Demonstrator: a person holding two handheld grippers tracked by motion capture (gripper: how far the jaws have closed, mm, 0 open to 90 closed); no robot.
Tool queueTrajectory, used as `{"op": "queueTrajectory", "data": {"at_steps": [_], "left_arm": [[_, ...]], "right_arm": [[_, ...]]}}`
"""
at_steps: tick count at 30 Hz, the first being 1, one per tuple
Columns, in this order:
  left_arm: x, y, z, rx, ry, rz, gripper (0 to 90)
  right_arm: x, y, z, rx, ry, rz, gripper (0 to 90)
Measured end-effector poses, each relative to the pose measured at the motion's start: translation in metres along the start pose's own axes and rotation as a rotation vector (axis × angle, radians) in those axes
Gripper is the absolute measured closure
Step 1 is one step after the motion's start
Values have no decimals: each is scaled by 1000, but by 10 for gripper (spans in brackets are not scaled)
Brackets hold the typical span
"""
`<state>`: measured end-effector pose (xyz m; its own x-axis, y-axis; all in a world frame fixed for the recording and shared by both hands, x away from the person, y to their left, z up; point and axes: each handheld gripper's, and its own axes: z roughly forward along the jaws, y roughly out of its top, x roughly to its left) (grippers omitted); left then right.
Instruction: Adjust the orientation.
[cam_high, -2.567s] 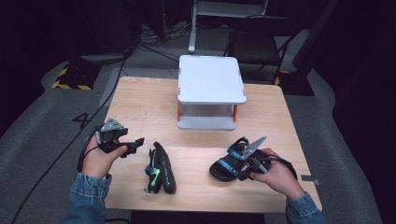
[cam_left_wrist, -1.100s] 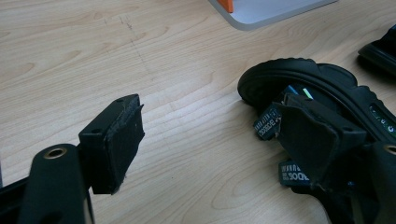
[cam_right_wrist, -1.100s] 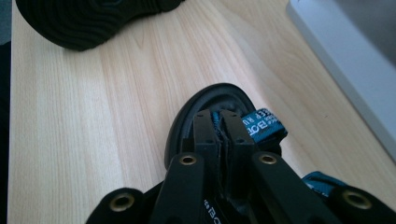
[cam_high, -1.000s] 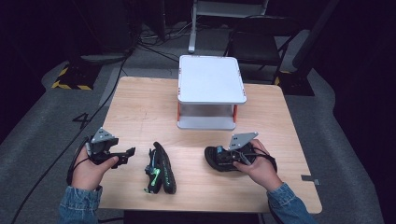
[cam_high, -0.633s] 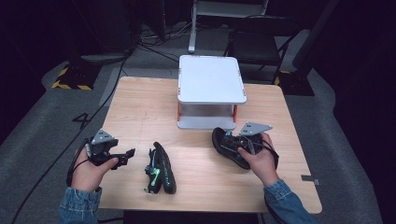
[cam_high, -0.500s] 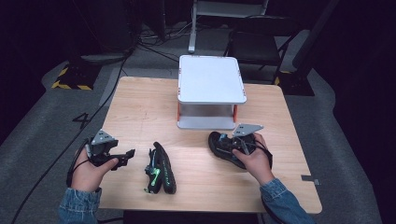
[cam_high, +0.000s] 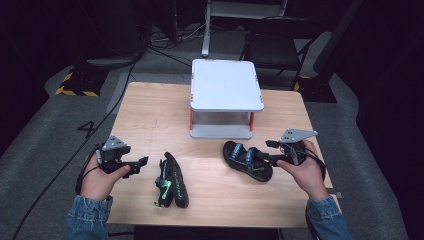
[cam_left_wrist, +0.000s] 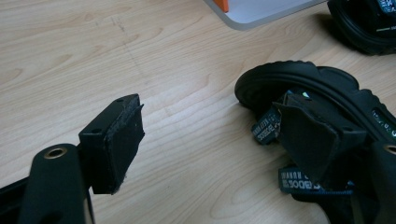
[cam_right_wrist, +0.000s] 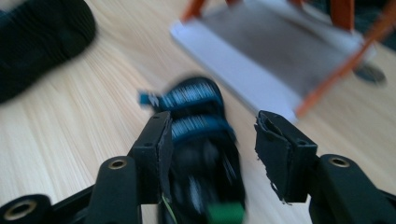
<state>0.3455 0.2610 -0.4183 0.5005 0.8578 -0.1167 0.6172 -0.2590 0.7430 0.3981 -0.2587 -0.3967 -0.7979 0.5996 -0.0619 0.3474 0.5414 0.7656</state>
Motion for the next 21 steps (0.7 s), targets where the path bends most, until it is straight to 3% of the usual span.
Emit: {"op": "queueTrajectory", "data": {"at_steps": [4, 7, 9, 15, 21], "left_arm": [[-1, 4, 3, 5, -10, 14, 225], [0, 5, 4, 2, -9, 11, 225], [0, 5, 5, 3, -13, 10, 225], [-1, 7, 7, -1, -18, 13, 225], [0, 9, 9, 1, -24, 19, 225]], "right_arm": [[-5, -14, 1, 176, 6, -18, 505], [-7, -19, 3, 201, 22, 2, 650], [-5, -19, 2, 198, 21, 7, 714], [5, -13, -3, 150, 32, 21, 742], [30, 1, -5, 128, 111, -8, 745]]}}
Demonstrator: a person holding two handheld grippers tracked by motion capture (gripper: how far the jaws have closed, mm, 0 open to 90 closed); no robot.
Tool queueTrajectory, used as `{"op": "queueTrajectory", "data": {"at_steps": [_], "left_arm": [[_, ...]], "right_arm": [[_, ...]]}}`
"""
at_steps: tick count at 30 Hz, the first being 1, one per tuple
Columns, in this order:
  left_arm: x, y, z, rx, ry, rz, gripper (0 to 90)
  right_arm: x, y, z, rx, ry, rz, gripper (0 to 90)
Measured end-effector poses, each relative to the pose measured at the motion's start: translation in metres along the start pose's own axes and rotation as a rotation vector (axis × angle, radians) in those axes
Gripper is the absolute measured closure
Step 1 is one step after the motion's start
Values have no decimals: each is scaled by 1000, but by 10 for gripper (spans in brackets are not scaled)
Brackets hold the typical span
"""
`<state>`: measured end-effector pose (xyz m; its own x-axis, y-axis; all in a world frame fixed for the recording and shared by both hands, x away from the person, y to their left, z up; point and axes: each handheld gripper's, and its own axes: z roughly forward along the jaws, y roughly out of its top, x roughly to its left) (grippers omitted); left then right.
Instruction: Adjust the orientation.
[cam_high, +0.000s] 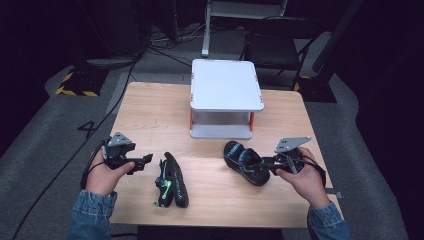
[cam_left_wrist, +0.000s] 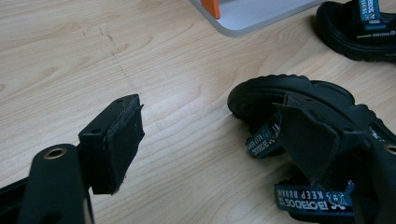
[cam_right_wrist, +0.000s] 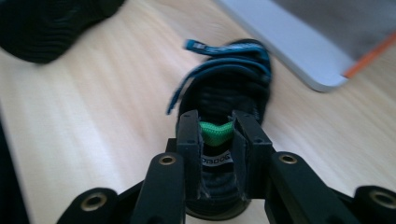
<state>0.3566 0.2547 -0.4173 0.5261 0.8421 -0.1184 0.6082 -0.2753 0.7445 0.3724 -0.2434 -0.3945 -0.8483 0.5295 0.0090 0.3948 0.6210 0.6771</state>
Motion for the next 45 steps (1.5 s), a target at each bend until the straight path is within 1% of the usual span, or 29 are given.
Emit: {"op": "queueTrajectory", "data": {"at_steps": [1, 3, 4, 7, 8, 9, 11, 13, 15, 16, 18, 21, 24, 25, 26, 27, 28, 30, 31, 32, 33, 35, 36, 38, 39, 40, 42, 44, 45], "left_arm": [[-1, 1, 1, 0, -1, -7, 225], [-1, 2, 2, -1, -6, -1, 225], [-1, 3, 3, -2, -6, 2, 225], [-3, 5, 5, 1, -14, 4, 224], [-3, 7, 6, -3, -16, 13, 224], [-3, 8, 7, -3, -21, 13, 224], [-3, 9, 8, -5, -24, 18, 224], [-3, 11, 10, -3, -29, 18, 224], [-2, 12, 11, -5, -30, 13, 224], [-2, 13, 12, -5, -28, 19, 224], [-2, 14, 13, -7, -31, 20, 224], [-2, 15, 12, -9, -29, 17, 224], [-1, 13, 8, -13, -19, 15, 223], [-1, 12, 7, -19, -17, 11, 224], [-1, 11, 5, -22, -9, 7, 224], [0, 9, 3, -25, -3, 6, 226], [1, 7, 1, -27, 5, -2, 228], [3, 1, -5, -29, 23, -13, 231], [5, -2, -8, -29, 32, -17, 233], [6, -5, -12, -33, 41, -30, 233], [6, -8, -15, -36, 47, -39, 233], [8, -15, -22, -36, 62, -48, 234], [9, -18, -25, -37, 69, -54, 234], [11, -24, -31, -33, 87, -69, 234], [12, -26, -33, -34, 97, -76, 234], [13, -28, -36, -37, 104, -83, 234], [15, -31, -40, -41, 112, -92, 234], [15, -34, -41, -38, 113, -94, 234], [15, -35, -41, -35, 117, -95, 234]], "right_arm": [[5, 2, 1, 5, 16, -9, 746], [15, 6, 3, 16, 55, -27, 750], [20, 8, 5, 30, 80, -34, 755], [35, 9, 18, 76, 136, -64, 772], [40, 9, 23, 94, 147, -72, 773], [44, 9, 29, 100, 151, -84, 774], [48, 9, 32, 104, 151, -90, 775], [49, 8, 29, 111, 135, -93, 777], [47, 6, 27, 103, 134, -83, 779], [46, 5, 27, 99, 135, -76, 783], [46, 4, 23, 96, 115, -78, 795], [46, 4, 22, 101, 117, -87, 790], [46, 5, 26, 77, 141, -86, 754], [47, 7, 26, 79, 142, -94, 734], [48, 9, 26, 74, 141, -101, 690], [49, 11, 25, 43, 144, -104, 601], [50, 15, 25, 7, 143, -95, 552], [53, 23, 25, -32, 133, -104, 500], [55, 27, 27, -50, 128, -110, 466], [57, 31, 31, -66, 127, -114, 437], [59, 35, 35, -79, 129, -110, 413], [63, 43, 47, -96, 134, -112, 389], [66, 47, 54, -100, 136, -123, 385], [75, 57, 67, -101, 155, -141, 379], [80, 61, 73, -108, 159, -147, 379], [87, 66, 80, -123, 157, -166, 379], [103, 73, 94, -148, 159, -241, 363], [119, 76, 106, -168, 207, -287, 353], [127, 77, 111, -177, 226, -287, 353]]}}
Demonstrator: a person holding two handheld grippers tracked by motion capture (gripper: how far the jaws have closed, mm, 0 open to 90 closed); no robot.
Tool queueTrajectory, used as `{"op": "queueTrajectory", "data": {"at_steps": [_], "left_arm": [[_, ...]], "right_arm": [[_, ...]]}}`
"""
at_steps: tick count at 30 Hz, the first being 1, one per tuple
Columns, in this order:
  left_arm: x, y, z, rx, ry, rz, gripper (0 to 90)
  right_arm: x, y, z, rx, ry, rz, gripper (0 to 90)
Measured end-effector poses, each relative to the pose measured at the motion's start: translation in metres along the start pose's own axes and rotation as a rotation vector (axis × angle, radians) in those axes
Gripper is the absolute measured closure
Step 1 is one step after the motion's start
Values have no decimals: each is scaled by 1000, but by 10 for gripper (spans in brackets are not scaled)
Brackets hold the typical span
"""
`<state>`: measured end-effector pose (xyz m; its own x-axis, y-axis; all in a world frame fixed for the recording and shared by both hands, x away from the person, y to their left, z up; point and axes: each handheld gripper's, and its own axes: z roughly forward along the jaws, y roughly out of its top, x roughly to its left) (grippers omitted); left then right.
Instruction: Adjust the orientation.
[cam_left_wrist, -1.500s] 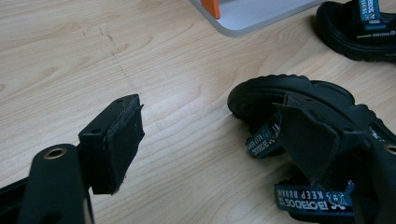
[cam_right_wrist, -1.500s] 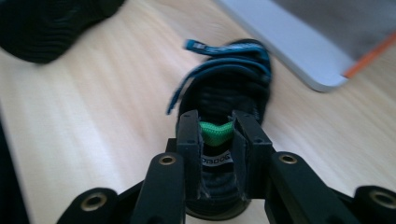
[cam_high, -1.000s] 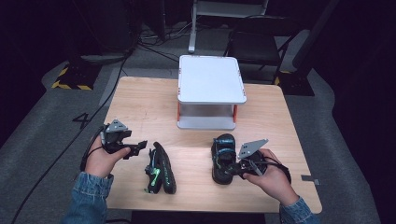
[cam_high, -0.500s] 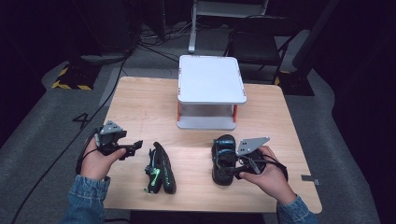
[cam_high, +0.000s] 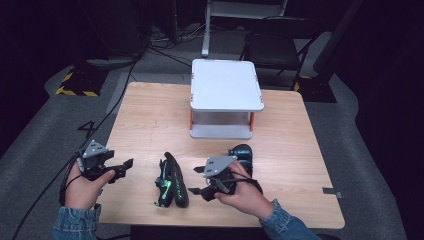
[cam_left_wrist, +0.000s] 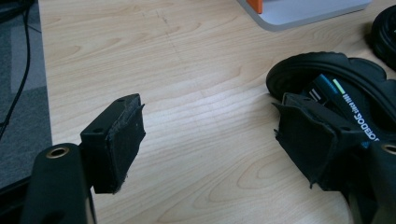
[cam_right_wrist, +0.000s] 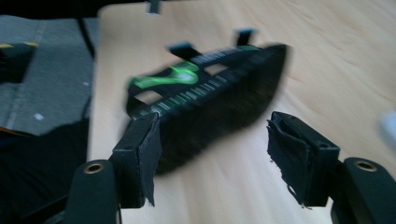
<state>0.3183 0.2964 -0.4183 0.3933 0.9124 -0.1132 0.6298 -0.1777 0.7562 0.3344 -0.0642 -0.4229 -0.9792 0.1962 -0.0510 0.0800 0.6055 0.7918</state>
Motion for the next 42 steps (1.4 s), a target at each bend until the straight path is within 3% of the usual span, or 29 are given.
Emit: {"op": "queueTrajectory", "data": {"at_steps": [5, 9, 12, 14, 17, 24, 29, 32, 34, 37, 41, 42], "left_arm": [[0, -6, -1, 13, -2, -6, 234], [2, -10, -4, 21, 2, -9, 234], [2, -11, -4, 19, 6, -13, 236], [2, -11, -4, 25, 2, -6, 236], [1, -11, -2, 30, -3, -11, 235], [-1, -6, 2, 28, -14, 5, 236], [-2, -1, 7, 26, -26, 12, 236], [-3, 2, 10, 22, -35, 17, 236], [-3, 4, 12, 23, -39, 23, 235], [-5, 8, 16, 22, -50, 25, 235], [-8, 12, 22, 26, -63, 35, 235], [-8, 13, 23, 29, -65, 45, 235]], "right_arm": [[13, 6, 23, -52, 39, -6, 356], [20, 11, 32, -78, 138, -9, 366], [24, 11, 39, -68, 150, -51, 364], [24, 9, 43, -47, 146, -49, 371], [22, 8, 43, -61, 148, -22, 384], [17, 4, 32, -33, 86, -26, 472], [12, -2, 22, -16, 54, -14, 473], [8, -8, 13, 33, 12, -18, 455], [2, -14, 8, 43, 8, 38, 425], [-6, -23, 3, 48, 3, 84, 404], [-12, -32, -2, 132, -37, 60, 411], [-12, -36, -1, 183, -38, 59, 415]]}}
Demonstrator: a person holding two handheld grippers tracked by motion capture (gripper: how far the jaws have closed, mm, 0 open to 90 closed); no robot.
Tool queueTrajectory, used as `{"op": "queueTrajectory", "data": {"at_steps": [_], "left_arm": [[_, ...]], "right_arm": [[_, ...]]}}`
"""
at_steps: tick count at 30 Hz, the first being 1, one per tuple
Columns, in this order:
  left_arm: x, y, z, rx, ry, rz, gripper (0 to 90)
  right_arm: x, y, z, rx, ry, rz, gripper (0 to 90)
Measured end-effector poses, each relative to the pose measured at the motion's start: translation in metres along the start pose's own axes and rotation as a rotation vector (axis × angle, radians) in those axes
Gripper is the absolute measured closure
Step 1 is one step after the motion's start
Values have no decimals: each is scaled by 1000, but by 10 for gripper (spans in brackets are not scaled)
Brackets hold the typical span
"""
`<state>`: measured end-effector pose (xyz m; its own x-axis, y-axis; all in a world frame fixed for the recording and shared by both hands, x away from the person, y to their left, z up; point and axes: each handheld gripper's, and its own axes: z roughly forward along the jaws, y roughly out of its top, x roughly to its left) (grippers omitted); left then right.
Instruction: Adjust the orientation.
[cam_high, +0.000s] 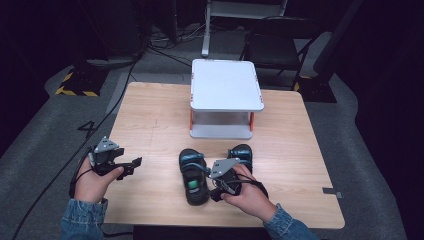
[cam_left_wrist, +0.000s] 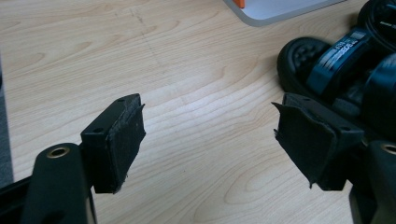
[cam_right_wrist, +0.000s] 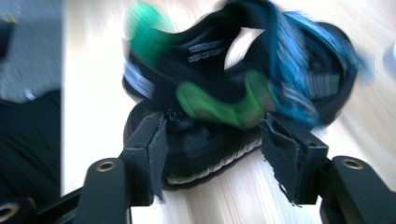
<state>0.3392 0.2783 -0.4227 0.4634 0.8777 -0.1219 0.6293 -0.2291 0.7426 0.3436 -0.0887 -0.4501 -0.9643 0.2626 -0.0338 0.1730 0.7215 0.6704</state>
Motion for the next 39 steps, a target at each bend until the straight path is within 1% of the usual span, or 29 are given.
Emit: {"op": "queueTrajectory", "data": {"at_steps": [1, 2, 4, 5, 7, 9, 11, 12, 14, 16, 17, 19, 20, 22, 23, 24, 25, 26, 27, 28, 29, 30, 31, 32, 33, 35, 36, 37, 39], "left_arm": [[-1, 1, 1, -1, -6, -3, 235], [-1, 2, 2, 0, -7, -2, 235], [-1, 3, 3, -2, -8, -1, 235], [0, 4, 3, -2, -7, 4, 235], [0, 4, 4, -4, -10, 3, 235], [0, 4, 3, -3, -11, 3, 235], [0, 3, 1, -7, -8, 1, 235], [1, 2, 0, -6, -6, 0, 235], [1, -1, -2, -8, 4, -8, 235], [2, -5, -6, -7, 15, -14, 235], [2, -6, -7, -4, 17, -17, 236], [2, -11, -11, -12, 26, -29, 237], [2, -13, -13, -11, 30, -32, 237], [4, -18, -17, -10, 45, -42, 237], [5, -20, -20, -8, 51, -45, 237], [5, -22, -22, -9, 55, -55, 238], [7, -24, -24, -8, 60, -54, 237], [7, -26, -25, -9, 66, -62, 237], [8, -28, -27, -7, 68, -62, 237], [8, -30, -27, -4, 71, -69, 237], [9, -32, -28, -4, 75, -68, 237], [9, -33, -29, -7, 79, -76, 237], [9, -33, -29, -7, 79, -76, 242], [11, -36, -31, -13, 90, -86, 248], [11, -36, -31, -14, 94, -85, 249], [11, -36, -32, -20, 97, -88, 248], [10, -36, -32, -18, 95, -85, 248], [10, -36, -32, -17, 94, -84, 248], [10, -35, -31, -16, 90, -82, 248]], "right_arm": [[-1, -4, 3, 36, -3, 8, 415], [-1, -8, 6, 15, 10, 26, 432], [-1, -9, 6, 18, 13, 32, 423], [-1, -9, 5, 24, 11, 24, 426], [-2, -8, 2, 39, 11, 29, 405], [-3, -8, -3, 67, 20, 44, 381], [-6, -6, -10, 77, 16, 52, 380], [-7, -5, -15, 81, 8, 64, 380], [-11, 0, -25, 59, -20, 82, 383], [-14, 7, -31, -1, -60, 107, 380], [-17, 11, -31, -47, -84, 124, 375], [-19, 17, -28, -85, -107, 140, 379], [-20, 20, -24, -96, -115, 134, 389], [-21, 26, -13, -104, -109, 121, 416], [-21, 27, -6, -96, -108, 112, 431], [-22, 28, 1, -86, -105, 106, 476], [-23, 28, 7, -65, -98, 109, 519], [-24, 28, 13, -42, -92, 118, 523], [-25, 27, 17, -44, -96, 130, 524], [-25, 28, 19, -52, -107, 134, 538], [-26, 29, 19, -46, -118, 133, 573], [-27, 31, 19, -44, -120, 133, 598], [-28, 31, 19, -43, -122, 147, 596], [-29, 31, 20, -43, -128, 159, 603], [-28, 32, 21, -47, -141, 161, 620], [-27, 32, 21, -37, -166, 138, 699], [-26, 32, 19, -41, -175, 130, 726], [-25, 32, 18, -40, -188, 120, 742], [-24, 32, 16, -53, -197, 119, 766]]}}
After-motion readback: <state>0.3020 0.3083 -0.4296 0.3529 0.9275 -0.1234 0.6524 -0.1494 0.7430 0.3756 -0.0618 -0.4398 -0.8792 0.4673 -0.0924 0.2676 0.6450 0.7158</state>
